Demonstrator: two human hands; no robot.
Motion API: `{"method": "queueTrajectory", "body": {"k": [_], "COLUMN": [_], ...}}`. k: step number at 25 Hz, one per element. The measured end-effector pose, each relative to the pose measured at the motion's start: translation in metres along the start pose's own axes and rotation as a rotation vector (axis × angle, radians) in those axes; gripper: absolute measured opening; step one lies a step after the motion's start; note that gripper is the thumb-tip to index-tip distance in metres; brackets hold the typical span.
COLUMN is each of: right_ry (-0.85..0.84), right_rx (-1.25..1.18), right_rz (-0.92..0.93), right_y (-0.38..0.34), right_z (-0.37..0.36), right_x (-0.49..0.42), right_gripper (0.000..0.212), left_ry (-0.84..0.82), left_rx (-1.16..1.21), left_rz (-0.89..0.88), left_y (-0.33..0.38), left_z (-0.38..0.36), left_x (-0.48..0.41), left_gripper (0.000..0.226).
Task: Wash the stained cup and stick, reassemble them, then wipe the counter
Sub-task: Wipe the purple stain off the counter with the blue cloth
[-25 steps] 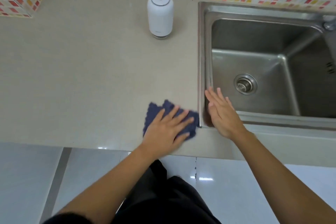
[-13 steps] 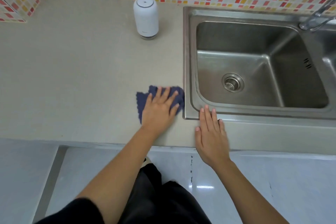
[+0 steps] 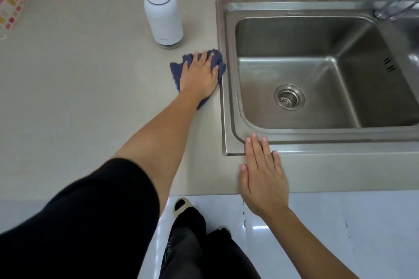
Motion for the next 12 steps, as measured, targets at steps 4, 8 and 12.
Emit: {"method": "queueTrajectory", "body": {"k": [4,8,12], "right_ry": [-0.009,-0.029,-0.086], "right_rx": [-0.005,-0.002,-0.001], "right_rz": [-0.005,-0.013,0.001], "right_y": [0.001,0.001,0.0], "right_z": [-0.001,0.002,-0.001], "right_x": [-0.002,-0.002,0.0], "right_gripper": [0.058,0.059,0.061], "left_ry": [0.046,-0.058,-0.057], "left_rx": [0.039,-0.012,-0.105], "left_rz": [-0.064,-0.177,-0.235], "left_y": [0.008,0.025,-0.023], "left_z": [-0.006,-0.05,-0.065], "left_x": [0.022,0.153,0.255], "left_gripper": [0.048,0.056,0.055]}}
Point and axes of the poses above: each hand's wrist, its own x-axis away from the middle knuckle, its own z-axis out of the back of the hand, y = z × x, the point moved 8 cm from there along -x, towards the middle knuckle, and after that the axes turned 13 degrees about -y, right-handed, at the moved point
